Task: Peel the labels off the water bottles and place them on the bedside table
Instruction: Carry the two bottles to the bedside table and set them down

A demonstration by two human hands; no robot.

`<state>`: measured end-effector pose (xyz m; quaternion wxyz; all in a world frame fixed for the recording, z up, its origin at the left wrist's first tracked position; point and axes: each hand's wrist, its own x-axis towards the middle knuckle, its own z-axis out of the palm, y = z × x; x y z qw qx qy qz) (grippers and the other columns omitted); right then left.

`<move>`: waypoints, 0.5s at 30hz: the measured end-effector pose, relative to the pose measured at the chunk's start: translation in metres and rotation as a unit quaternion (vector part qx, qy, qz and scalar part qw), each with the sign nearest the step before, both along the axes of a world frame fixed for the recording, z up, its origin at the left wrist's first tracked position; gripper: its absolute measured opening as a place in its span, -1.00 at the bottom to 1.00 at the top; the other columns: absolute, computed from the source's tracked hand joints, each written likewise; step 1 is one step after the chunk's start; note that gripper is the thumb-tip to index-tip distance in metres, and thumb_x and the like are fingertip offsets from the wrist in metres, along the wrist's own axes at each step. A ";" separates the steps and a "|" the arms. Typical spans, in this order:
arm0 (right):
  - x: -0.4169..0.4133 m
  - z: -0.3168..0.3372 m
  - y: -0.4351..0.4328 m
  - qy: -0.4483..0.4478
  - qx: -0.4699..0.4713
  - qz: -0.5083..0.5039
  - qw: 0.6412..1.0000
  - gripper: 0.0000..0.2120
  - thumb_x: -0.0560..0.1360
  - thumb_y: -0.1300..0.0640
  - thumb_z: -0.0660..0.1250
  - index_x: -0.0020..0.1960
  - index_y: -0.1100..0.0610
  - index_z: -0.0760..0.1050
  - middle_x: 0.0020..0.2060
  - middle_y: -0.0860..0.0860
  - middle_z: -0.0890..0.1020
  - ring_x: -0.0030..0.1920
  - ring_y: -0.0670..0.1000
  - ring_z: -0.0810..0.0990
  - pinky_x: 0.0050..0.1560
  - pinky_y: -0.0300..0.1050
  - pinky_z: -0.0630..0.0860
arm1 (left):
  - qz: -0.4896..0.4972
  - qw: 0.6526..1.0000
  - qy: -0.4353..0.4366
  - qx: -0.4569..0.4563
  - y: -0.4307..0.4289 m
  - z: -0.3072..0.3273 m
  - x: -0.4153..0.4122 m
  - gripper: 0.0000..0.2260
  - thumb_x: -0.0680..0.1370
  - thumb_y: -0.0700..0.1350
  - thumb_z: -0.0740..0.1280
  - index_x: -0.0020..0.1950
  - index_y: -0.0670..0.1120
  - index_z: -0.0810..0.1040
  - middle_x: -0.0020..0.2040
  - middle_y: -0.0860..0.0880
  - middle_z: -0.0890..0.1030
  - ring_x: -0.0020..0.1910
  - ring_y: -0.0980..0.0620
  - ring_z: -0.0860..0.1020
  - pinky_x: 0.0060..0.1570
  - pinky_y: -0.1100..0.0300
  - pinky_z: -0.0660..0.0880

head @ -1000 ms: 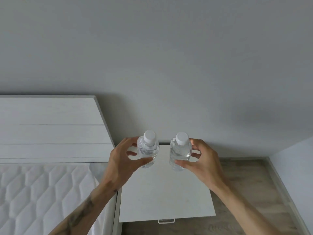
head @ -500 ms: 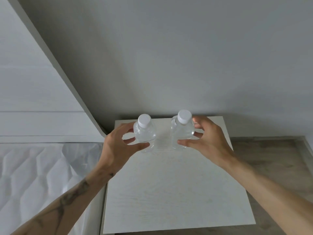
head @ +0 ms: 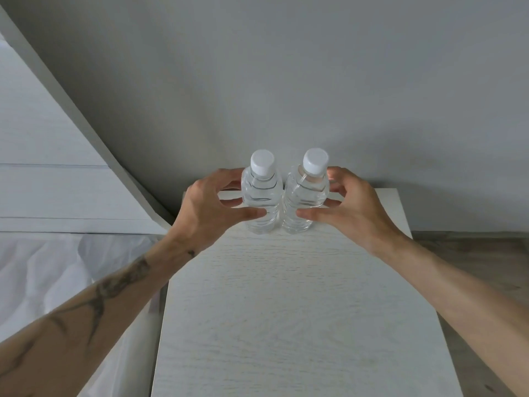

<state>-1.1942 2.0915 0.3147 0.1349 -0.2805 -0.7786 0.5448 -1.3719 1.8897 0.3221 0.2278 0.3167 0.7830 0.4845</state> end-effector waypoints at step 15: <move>-0.012 0.002 -0.002 0.000 -0.012 0.048 0.999 -0.38 0.25 0.12 0.76 0.21 -0.17 0.58 0.21 -0.14 0.68 0.27 -0.17 0.64 0.28 -0.14 0.63 | -0.028 0.998 -0.047 0.012 -0.006 -0.007 -0.007 -0.34 0.37 -0.15 0.70 0.44 -0.06 0.60 0.31 0.05 0.70 0.36 0.09 0.64 0.36 0.00 0.61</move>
